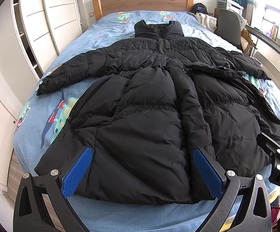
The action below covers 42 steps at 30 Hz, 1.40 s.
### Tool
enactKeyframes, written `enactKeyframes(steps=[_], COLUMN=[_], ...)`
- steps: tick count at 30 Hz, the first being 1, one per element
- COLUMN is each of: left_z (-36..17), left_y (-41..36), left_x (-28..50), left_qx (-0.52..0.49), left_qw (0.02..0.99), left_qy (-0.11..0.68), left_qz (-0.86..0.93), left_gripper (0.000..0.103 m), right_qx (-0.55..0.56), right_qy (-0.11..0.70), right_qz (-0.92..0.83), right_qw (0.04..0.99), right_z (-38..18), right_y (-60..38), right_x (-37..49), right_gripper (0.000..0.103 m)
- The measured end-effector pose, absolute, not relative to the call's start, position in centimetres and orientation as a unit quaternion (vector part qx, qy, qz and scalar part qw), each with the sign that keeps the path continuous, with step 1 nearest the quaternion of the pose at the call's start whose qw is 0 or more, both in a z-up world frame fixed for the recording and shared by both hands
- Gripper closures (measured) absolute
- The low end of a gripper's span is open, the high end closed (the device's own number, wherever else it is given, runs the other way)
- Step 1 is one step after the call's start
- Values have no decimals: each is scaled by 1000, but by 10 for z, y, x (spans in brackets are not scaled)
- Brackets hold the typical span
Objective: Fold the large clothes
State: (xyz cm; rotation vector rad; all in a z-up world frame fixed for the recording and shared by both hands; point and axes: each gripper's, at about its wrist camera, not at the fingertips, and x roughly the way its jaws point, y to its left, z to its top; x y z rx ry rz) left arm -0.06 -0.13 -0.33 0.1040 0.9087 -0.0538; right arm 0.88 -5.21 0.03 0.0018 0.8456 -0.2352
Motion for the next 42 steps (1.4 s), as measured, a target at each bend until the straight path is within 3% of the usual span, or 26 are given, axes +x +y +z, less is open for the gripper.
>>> enactKeyframes(steps=[42], left_z=[-6], left_y=[1], left_x=[8], left_qx=[46], left_qw=[889], left_qy=[455], left_qz=[-28], left_gripper=[0], right_qx=[11], right_qy=[407], right_qz=[-104], right_qw=[907], right_z=[-5], right_y=[-56], right_x=[16], right_gripper=[0])
